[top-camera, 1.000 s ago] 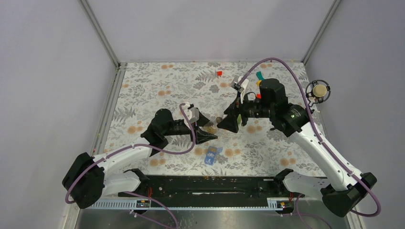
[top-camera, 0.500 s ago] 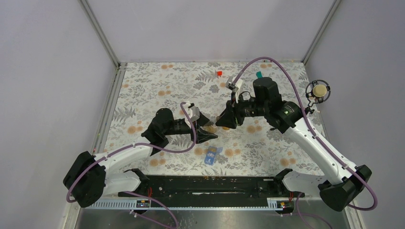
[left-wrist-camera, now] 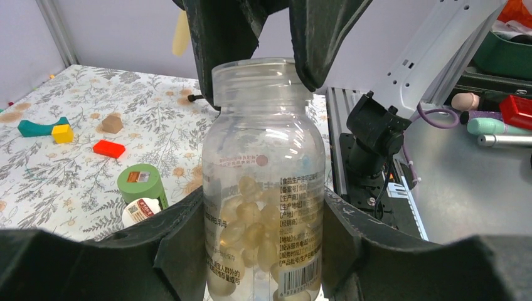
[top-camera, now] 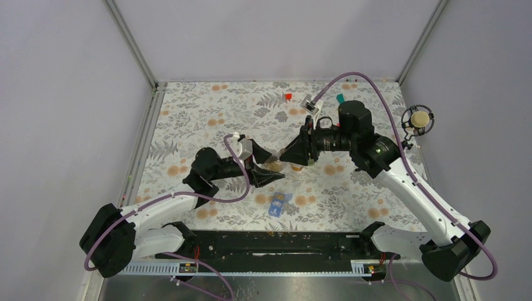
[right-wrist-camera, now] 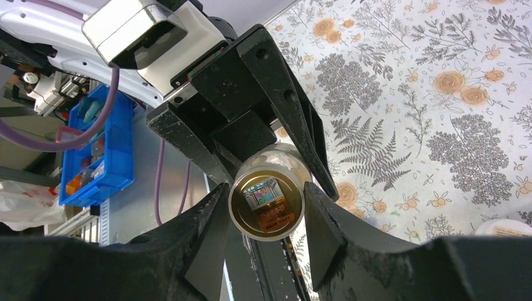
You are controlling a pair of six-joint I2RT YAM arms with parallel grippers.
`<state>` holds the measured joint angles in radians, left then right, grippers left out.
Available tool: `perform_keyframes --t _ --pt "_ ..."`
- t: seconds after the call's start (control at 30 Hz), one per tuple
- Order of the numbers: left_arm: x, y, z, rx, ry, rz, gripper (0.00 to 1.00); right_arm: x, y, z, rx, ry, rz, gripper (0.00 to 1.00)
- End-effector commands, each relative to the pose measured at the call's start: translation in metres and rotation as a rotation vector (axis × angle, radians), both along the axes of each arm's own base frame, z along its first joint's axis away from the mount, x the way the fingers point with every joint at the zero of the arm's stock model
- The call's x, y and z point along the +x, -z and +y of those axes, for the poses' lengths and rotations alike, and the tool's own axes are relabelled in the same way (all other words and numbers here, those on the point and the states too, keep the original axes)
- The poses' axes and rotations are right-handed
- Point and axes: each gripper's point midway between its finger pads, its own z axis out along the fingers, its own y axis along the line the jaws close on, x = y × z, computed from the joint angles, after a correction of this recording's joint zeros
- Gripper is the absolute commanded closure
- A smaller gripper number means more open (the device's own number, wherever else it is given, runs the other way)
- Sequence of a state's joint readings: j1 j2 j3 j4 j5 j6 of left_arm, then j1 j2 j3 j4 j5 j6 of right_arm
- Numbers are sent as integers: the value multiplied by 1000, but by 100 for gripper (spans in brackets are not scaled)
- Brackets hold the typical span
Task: Sort the pills into containers
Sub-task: Screw the lid of the pill bottle onto the pill bottle.
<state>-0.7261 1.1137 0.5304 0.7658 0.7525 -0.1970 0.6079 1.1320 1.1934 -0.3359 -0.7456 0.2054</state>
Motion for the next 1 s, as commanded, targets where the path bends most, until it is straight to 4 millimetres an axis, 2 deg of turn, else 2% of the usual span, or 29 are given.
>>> perform_keyframes --t 0.0,0.23,0.4,0.47,0.53,0.63,0.7,0.8,0.97 --pt "-8 -33 2 -99 23 -133 100 -18 -25 8 92 -87 32 63" --pt "4 -26 0 -51 -21 -150 100 8 10 7 -23 51 104 60" --pt "9 -17 -1 -21 -39 -190 100 58 21 11 14 428 247 61" --pt "9 -15 0 -18 -46 -198 100 71 23 15 66 510 300 61" --pt "11 -12 1 -11 -59 -195 100 77 23 18 94 552 332 55" --pt "13 -7 3 0 -74 -183 100 71 7 22 168 490 269 25" --pt "13 -6 2 4 -74 -163 100 67 -9 20 207 442 183 13" --pt "12 -4 2 28 -64 -126 100 55 -26 9 230 358 60 3" --pt "5 -4 1 38 -29 -116 100 30 -36 -7 199 234 -161 0"
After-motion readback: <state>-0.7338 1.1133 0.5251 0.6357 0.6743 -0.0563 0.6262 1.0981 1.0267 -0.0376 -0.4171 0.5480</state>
